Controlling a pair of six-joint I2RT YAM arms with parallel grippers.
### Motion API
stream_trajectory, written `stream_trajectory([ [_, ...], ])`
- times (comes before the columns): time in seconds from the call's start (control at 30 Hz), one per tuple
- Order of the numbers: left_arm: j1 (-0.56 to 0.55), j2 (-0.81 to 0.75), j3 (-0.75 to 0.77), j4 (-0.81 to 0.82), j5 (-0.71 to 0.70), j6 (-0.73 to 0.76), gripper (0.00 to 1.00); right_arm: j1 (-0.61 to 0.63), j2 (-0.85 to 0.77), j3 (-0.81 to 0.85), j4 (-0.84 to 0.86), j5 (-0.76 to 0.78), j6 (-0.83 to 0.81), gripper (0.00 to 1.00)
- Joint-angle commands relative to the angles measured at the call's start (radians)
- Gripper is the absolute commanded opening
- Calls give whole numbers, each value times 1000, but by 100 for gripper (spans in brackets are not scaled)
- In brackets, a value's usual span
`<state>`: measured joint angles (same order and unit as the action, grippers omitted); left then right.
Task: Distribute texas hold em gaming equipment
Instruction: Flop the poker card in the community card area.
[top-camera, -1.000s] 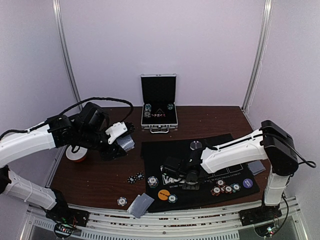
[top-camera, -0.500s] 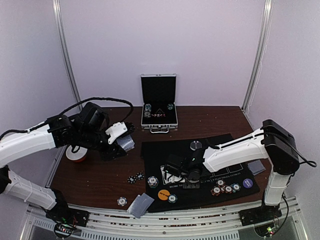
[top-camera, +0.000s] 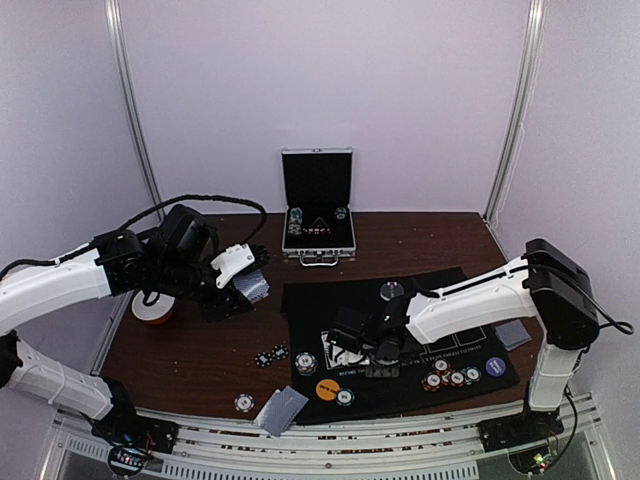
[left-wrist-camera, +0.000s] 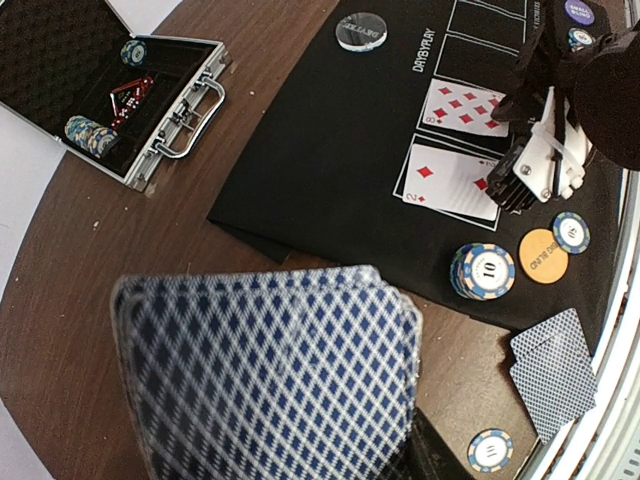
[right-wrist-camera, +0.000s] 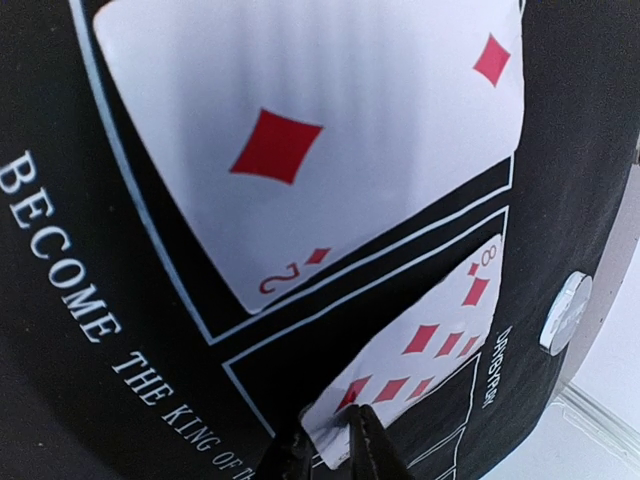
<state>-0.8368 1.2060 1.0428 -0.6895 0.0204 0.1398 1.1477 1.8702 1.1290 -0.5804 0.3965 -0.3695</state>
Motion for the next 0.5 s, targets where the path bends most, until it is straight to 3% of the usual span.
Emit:
stream_trajectory([
  [0.0,2,-14,-6,35,-1,0,41,1,-19,6,-67,-40,3,25],
  [0.1,2,-12,-7,35,0,-1,41,14,-36,27,-99,-62,13,35],
  [0.33,2,-13,-7,35,3,-1,41,19,-198,74,-94,-137,48,49],
  [0.47,2,-14,-7,35,6,-1,41,-73,-311,122,-30,-267,152,55],
])
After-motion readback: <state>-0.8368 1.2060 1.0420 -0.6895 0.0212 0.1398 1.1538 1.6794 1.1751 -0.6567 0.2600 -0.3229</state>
